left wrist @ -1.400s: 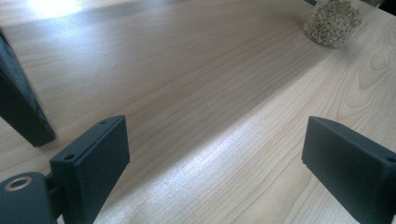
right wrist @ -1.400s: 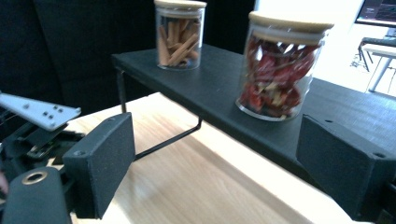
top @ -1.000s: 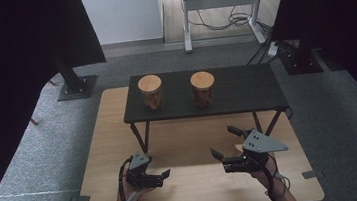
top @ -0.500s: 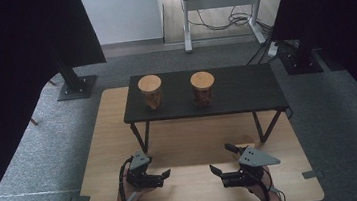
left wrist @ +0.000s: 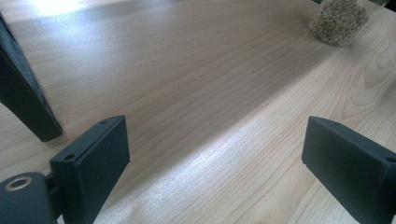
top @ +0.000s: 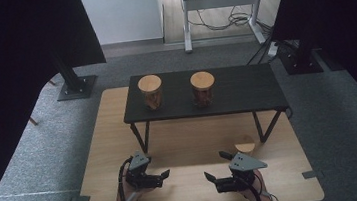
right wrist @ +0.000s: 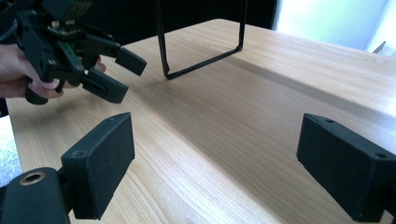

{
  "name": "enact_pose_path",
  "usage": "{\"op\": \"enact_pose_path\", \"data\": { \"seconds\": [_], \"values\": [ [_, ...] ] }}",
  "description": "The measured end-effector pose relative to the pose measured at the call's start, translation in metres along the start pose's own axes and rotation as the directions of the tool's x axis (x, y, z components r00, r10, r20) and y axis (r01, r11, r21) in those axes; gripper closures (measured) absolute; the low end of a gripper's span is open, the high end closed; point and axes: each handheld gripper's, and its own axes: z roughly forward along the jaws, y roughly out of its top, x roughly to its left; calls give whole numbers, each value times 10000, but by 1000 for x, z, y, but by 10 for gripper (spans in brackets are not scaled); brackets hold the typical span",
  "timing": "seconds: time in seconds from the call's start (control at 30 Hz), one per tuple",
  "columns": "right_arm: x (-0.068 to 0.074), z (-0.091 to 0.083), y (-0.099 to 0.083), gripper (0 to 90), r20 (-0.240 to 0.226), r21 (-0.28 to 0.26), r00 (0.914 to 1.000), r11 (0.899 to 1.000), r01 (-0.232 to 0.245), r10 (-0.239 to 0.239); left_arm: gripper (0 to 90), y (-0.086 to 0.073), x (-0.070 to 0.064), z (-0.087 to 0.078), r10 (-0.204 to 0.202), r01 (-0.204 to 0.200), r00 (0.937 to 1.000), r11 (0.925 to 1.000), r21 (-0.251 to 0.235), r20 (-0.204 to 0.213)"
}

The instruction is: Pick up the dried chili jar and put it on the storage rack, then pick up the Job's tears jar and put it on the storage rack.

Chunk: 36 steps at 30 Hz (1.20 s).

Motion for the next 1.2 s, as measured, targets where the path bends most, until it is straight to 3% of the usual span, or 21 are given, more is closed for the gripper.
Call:
{"op": "enact_pose_path", "data": {
  "seconds": [0.57,0.8,1.2],
  "values": [
    [-5,-10,1,108,116,-350,9998,9993,-145,150,72,0,-1,0,46,-46,10000,10000,20,-2],
    [-12,-24,0,110,138,-545,9997,9983,-189,197,72,0,-1,-1,28,-28,10000,10000,-9,-42],
    [-29,-56,-7,91,664,-640,9977,9979,-103,146,72,0,-2,-1,40,-40,10000,10000,-13,-62]
  ]
}}
